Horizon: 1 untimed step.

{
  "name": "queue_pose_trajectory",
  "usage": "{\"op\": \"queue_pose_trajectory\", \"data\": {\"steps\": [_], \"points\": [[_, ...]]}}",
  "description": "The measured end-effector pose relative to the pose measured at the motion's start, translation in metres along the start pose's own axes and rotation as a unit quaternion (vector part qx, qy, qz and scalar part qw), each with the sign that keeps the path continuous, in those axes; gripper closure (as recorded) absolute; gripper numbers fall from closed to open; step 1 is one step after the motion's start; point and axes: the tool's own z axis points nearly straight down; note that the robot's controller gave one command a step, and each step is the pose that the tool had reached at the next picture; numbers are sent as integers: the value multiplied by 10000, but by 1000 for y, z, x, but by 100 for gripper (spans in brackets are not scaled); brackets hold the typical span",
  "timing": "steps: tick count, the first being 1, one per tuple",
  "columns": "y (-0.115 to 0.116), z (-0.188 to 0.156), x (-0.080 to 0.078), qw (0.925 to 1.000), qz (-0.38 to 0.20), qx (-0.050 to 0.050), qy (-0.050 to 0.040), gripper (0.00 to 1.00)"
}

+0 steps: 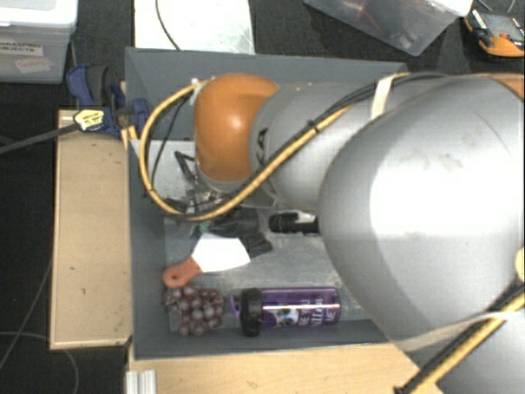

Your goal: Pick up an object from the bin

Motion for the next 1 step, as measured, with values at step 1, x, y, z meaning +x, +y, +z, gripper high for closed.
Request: {"op": "queue_pose_trajectory", "data": {"steps": [1], "points": [[1, -19, -1, 10000, -6, -14, -9, 100]]}}
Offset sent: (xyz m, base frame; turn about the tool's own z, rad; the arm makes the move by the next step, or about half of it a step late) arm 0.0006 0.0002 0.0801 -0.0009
